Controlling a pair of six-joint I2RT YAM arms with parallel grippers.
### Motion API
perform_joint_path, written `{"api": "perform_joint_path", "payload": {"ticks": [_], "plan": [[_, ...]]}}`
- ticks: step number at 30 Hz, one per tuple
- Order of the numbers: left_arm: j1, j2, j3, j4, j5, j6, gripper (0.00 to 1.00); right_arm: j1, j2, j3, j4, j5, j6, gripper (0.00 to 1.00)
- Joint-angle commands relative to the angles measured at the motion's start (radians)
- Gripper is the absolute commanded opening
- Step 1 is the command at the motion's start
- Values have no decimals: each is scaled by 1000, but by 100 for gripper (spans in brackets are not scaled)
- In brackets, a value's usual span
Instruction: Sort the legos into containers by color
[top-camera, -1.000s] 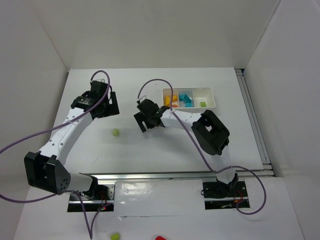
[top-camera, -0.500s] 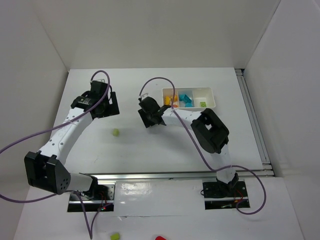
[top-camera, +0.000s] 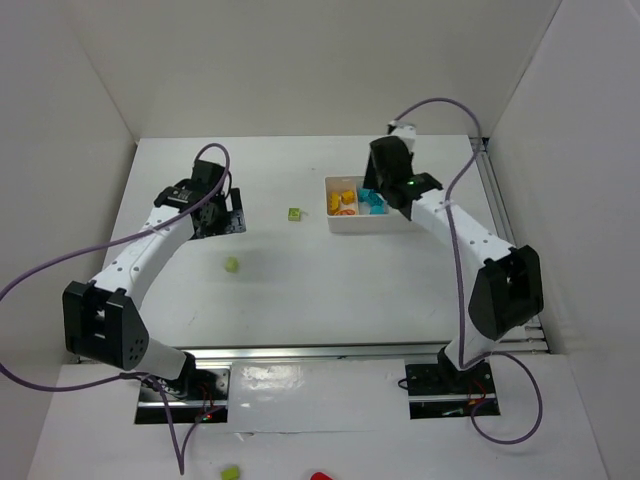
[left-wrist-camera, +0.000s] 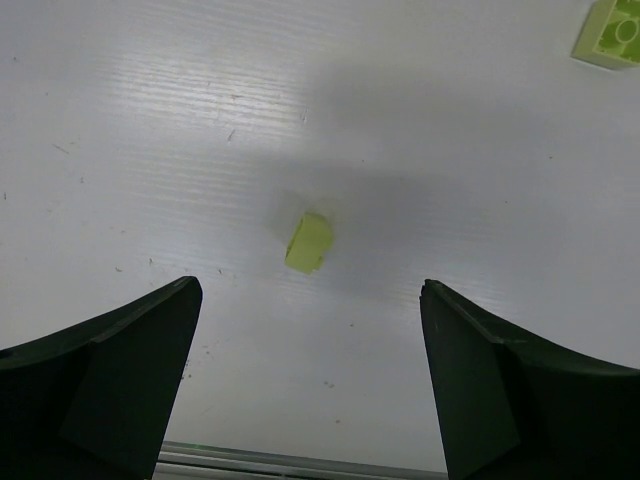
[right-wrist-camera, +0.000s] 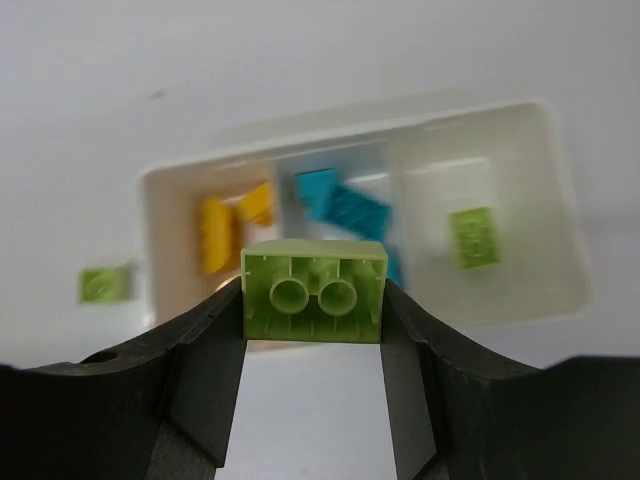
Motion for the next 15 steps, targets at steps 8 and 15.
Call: {"api": "perform_joint_path", "payload": {"ticks": [8, 15], "plan": [[6, 25, 122, -30, 31, 56, 100, -257, 104, 21, -32, -12, 67, 55], [6, 7, 113, -41, 6, 47, 100, -232, 172, 108, -29, 16, 35, 91]]}}
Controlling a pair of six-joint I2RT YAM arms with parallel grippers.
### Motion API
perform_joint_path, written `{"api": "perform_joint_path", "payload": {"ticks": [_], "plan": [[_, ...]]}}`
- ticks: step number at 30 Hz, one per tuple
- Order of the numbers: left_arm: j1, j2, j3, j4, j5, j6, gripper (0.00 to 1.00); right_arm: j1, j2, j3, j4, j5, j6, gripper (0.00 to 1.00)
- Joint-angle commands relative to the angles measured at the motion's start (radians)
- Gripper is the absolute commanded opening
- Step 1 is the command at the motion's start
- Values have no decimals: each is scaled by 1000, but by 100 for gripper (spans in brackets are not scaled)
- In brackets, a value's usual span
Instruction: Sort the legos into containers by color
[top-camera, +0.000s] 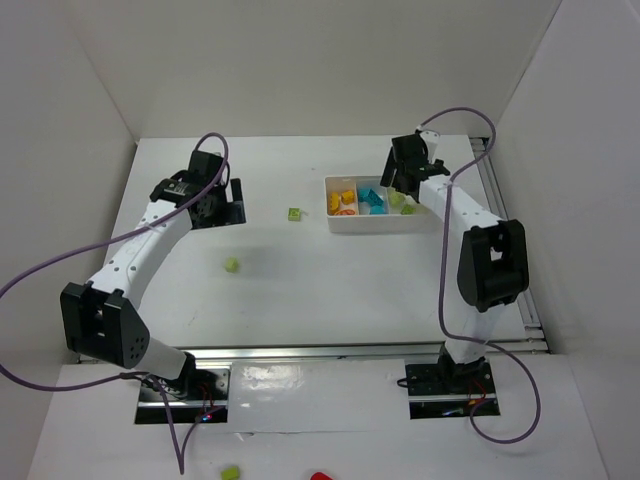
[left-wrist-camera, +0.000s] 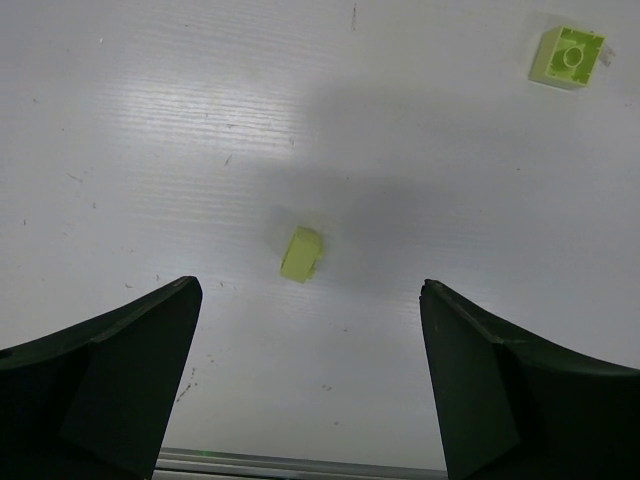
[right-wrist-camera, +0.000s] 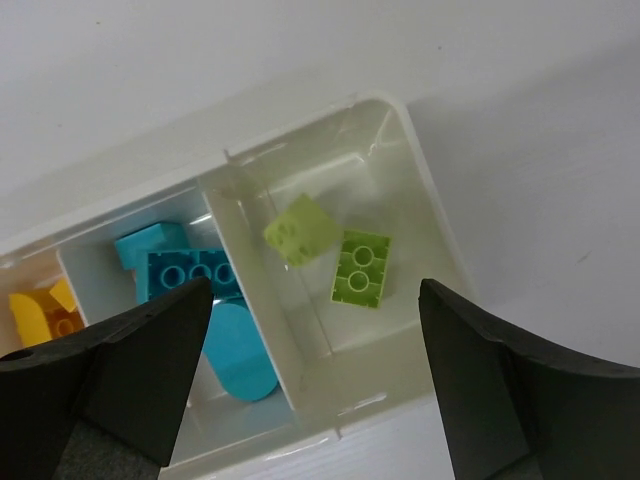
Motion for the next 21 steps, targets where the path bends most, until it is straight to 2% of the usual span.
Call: {"api": "perform_joint_path", "payload": {"ticks": [1, 4, 7, 11, 14, 17, 21], "plan": [[6, -9, 21, -14, -16, -7, 100, 43, -21, 83, 8, 51, -27, 91], [6, -28, 11, -14, -16, -27, 100, 165, -76, 83, 19, 85, -79, 87], [15, -37, -12, -14, -16, -36, 100, 302, -86, 124, 10, 41, -116, 87], [47, -46, -55, -43, -41, -117, 100, 445, 47, 228, -33, -91, -107, 93], [102, -83, -86, -43, -30, -152, 100, 541, 120, 308, -42, -79, -107, 94], [136, -126, -124, -43, -30, -166, 100, 565, 230, 408, -57, -90, -87, 94], [174, -150, -146, -33, -21, -166, 100, 565, 406, 538, -126, -99, -38, 88]]}}
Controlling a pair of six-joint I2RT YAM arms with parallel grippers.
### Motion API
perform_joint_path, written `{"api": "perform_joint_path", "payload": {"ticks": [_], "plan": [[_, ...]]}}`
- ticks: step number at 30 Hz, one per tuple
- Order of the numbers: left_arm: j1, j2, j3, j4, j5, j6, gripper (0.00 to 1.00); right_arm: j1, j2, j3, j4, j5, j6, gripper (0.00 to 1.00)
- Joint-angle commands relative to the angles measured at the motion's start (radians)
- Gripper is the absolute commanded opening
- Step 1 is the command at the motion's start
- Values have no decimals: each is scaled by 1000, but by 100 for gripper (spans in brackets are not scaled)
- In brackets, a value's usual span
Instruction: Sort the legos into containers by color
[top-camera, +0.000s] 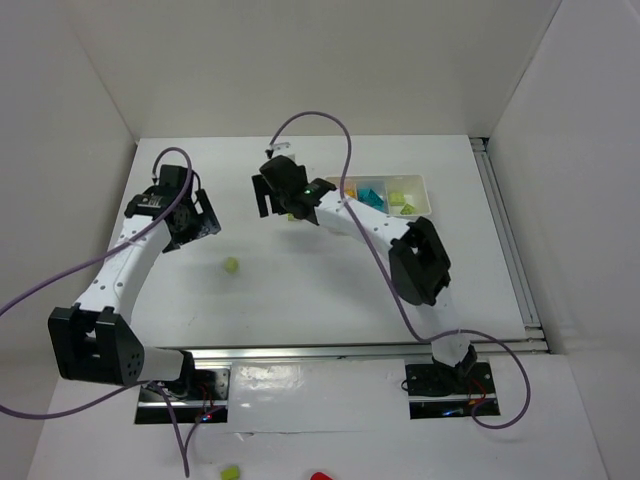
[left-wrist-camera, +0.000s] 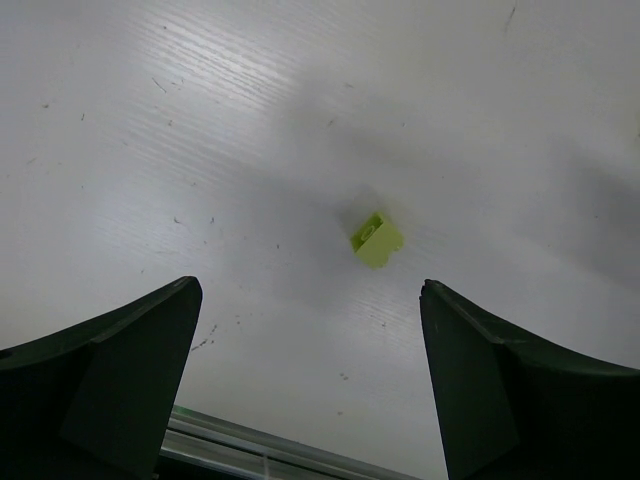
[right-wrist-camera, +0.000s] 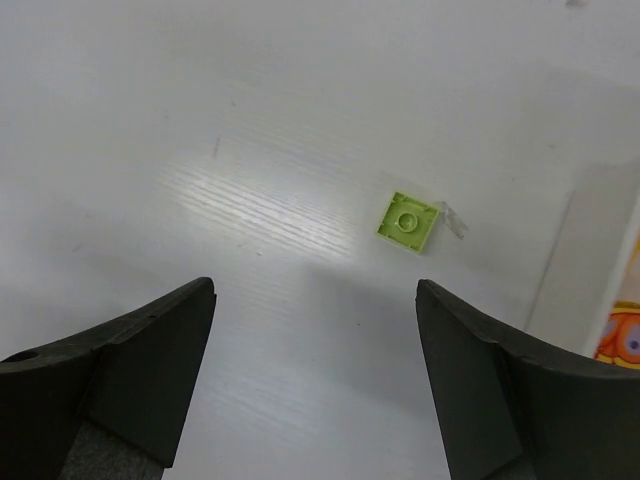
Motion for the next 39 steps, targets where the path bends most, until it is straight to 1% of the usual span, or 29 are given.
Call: {"api": "perform_joint_path", "payload": {"ticks": [1, 2, 5, 7, 13, 17, 19, 24, 25, 26, 28, 30, 31, 32, 34, 36, 39], "plan": [[21, -46, -8, 9, 0, -29, 100, -23, 127, 119, -101, 1, 51, 88], [21, -55, -8, 9, 0, -29, 100, -34, 156, 188, -139, 1, 62, 88], [30, -56, -17, 20, 9, -29, 100, -43, 242, 276, -178, 12, 88, 88], [39, -56, -17, 31, 21, -20, 100, -43, 279, 287, -178, 32, 97, 86], [48, -65, -26, 49, 31, -11, 100, -52, 312, 275, -178, 101, 117, 86], [48, -65, -36, 49, 31, -1, 100, -75, 350, 275, -178, 76, 128, 86], [58, -65, -36, 49, 31, -1, 100, -75, 364, 275, -167, 76, 128, 78], [58, -65, -36, 49, 40, -1, 100, -75, 385, 293, -167, 67, 128, 70], [58, -65, -36, 49, 40, -1, 100, -75, 394, 293, -167, 67, 137, 67], [58, -65, -36, 49, 40, -1, 100, -75, 394, 305, -167, 67, 137, 59], [58, -65, -36, 49, 40, 8, 100, -75, 394, 305, -167, 78, 137, 50], [67, -75, -36, 49, 40, 8, 100, -65, 356, 305, -146, 87, 137, 41], [67, -75, -36, 49, 40, 8, 100, -64, 338, 290, -146, 101, 125, 34], [67, -75, -36, 49, 40, 8, 100, -64, 298, 290, -131, 101, 116, 31], [67, -75, -36, 49, 40, 8, 100, -64, 246, 258, -101, 101, 103, 30], [67, -75, -36, 58, 40, 8, 100, -64, 152, 218, -72, 101, 83, 30], [67, -75, -36, 67, 49, 8, 100, -64, 4, 151, -39, 159, 37, 30]]}}
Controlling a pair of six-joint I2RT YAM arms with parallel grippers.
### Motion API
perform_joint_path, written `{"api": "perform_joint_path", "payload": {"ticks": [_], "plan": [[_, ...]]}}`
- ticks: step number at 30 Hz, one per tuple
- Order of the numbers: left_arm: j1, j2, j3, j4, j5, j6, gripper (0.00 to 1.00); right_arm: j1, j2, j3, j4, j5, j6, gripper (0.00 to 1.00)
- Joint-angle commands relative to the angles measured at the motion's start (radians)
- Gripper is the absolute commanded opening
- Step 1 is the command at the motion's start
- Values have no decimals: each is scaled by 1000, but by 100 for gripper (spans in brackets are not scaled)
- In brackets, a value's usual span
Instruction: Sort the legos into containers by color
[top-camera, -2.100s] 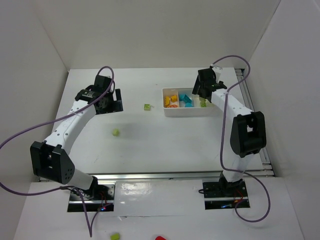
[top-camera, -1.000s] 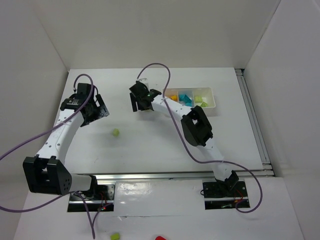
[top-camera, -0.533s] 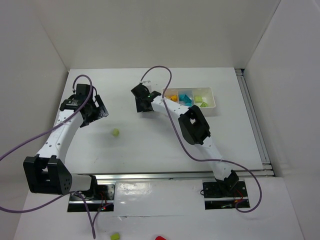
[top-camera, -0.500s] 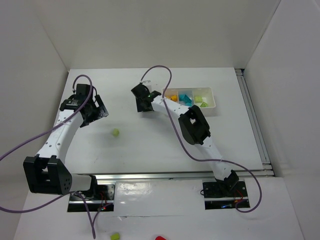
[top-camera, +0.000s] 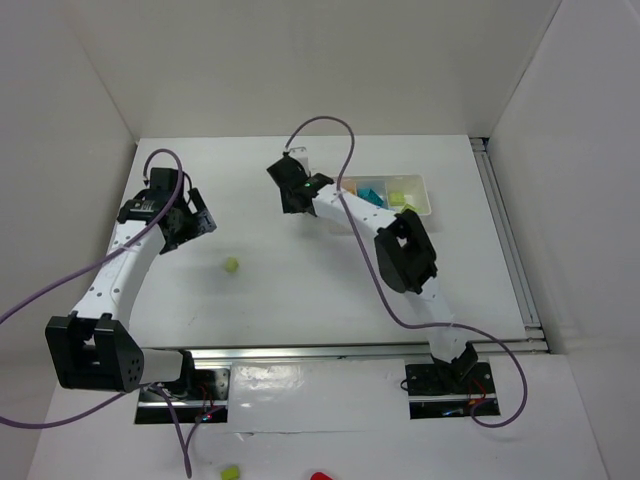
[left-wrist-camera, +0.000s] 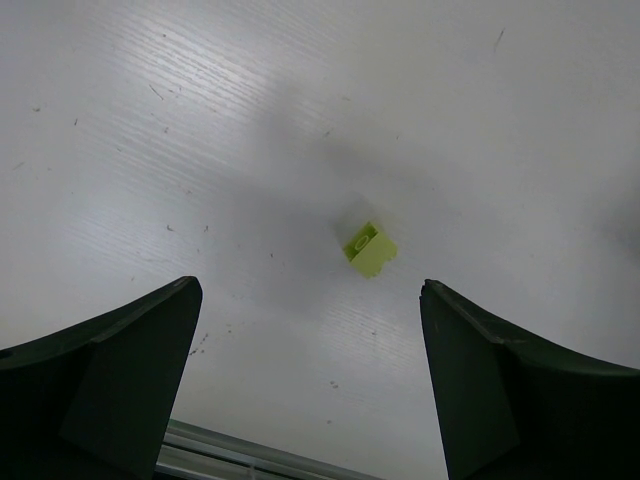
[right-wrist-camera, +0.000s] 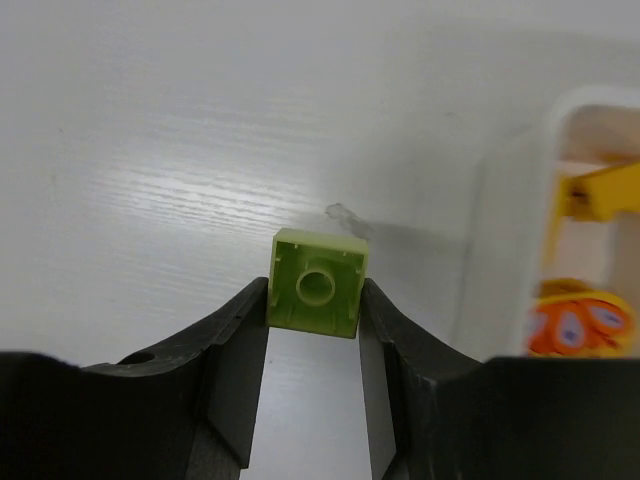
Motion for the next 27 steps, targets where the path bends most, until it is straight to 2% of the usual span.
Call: {"api": "perform_joint_path", "payload": {"ticks": [1, 6, 7, 11, 14, 19, 21, 22, 23, 25, 27], "plan": [[7, -28, -9, 24, 27, 20, 100, -5, -272, -73, 104, 111, -49, 30], [7, -19, -19, 47, 97, 52, 100, -141, -491, -305, 95, 161, 1, 30], [7, -19, -19, 57, 110, 52, 100, -168, -514, -385, 95, 161, 14, 30], [7, 1, -19, 57, 128, 72, 100, -296, -585, -515, 84, 161, 49, 31], [7, 10, -19, 57, 128, 81, 100, -379, -596, -564, 96, 136, 49, 32], [7, 29, -19, 57, 150, 94, 100, -485, -534, -537, 107, 115, 25, 35], [7, 29, -19, 57, 150, 94, 100, -495, -508, -505, 107, 102, 16, 43], [7, 29, -9, 57, 150, 94, 100, -496, -496, -488, 95, 122, 15, 54], [7, 29, -9, 57, 150, 94, 100, -496, -485, -463, 82, 122, 15, 69], [7, 19, 1, 46, 141, 94, 100, -485, -485, -463, 82, 132, 6, 80], [7, 19, 10, 46, 130, 94, 100, -462, -507, -454, 93, 141, -3, 84]]}}
